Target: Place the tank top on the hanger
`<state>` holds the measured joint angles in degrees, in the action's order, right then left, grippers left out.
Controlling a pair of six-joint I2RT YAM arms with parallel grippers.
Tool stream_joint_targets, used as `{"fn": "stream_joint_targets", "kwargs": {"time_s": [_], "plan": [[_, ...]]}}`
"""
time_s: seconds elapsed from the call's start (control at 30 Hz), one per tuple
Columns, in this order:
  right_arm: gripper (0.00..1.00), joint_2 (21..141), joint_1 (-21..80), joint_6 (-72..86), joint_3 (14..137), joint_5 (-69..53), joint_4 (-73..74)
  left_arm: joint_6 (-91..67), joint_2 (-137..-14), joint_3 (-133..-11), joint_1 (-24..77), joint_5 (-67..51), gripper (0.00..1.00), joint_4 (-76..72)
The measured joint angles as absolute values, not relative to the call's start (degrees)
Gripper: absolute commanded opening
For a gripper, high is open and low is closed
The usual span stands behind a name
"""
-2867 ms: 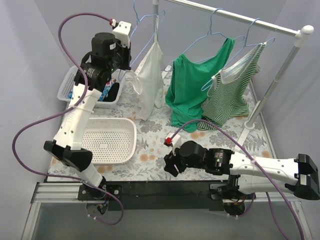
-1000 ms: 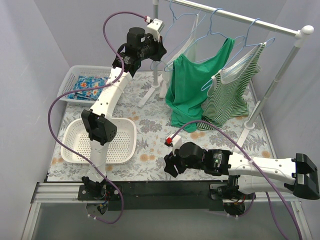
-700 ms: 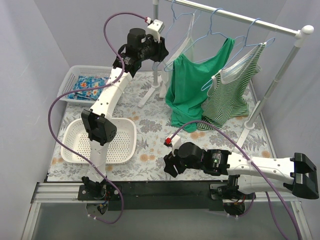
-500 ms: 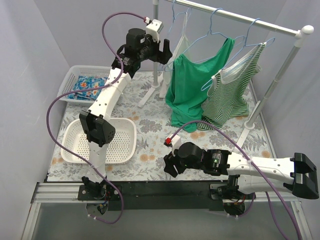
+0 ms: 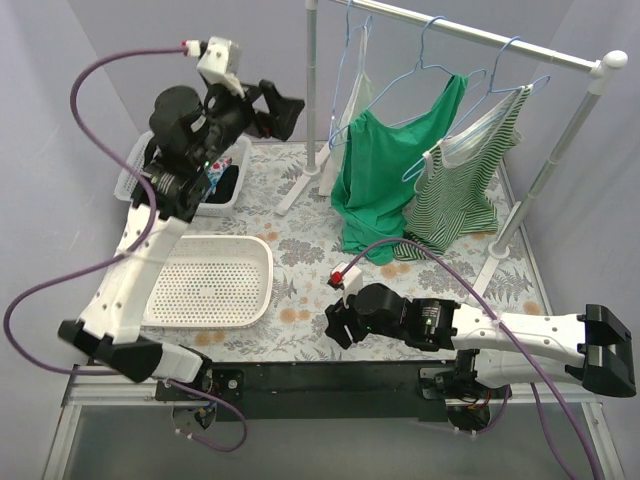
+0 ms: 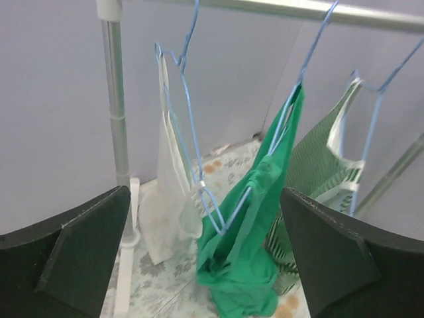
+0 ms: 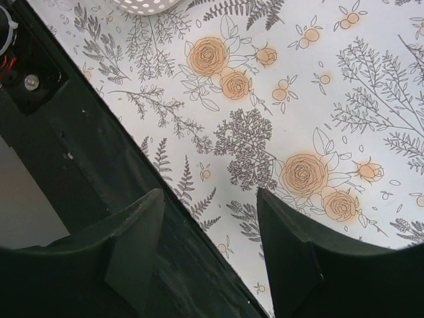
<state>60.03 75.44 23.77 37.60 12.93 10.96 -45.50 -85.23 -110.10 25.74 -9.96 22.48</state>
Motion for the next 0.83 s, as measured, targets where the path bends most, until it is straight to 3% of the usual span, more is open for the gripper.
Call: {"fn": "stream_joint_targets", "kwargs": {"time_s": [0.2,0.5,0.83], "plan": [[0.71,60.90,75.44,23.31,37.71,17.91,9.67,-55.57,-66.43,-82.02,25.80,-7.81,0.98,17.58],[0.75,60.90,75.40,24.03,37.71,31.38,8.64,-65.63,-59.33,-52.23,33.98,0.78,0.98,25.12],[0.75,61.49,75.26,25.98,37.76,38.26,8.34,-72.90,-49.41,-46.57,36.10,9.93,0.98,30.20]]}}
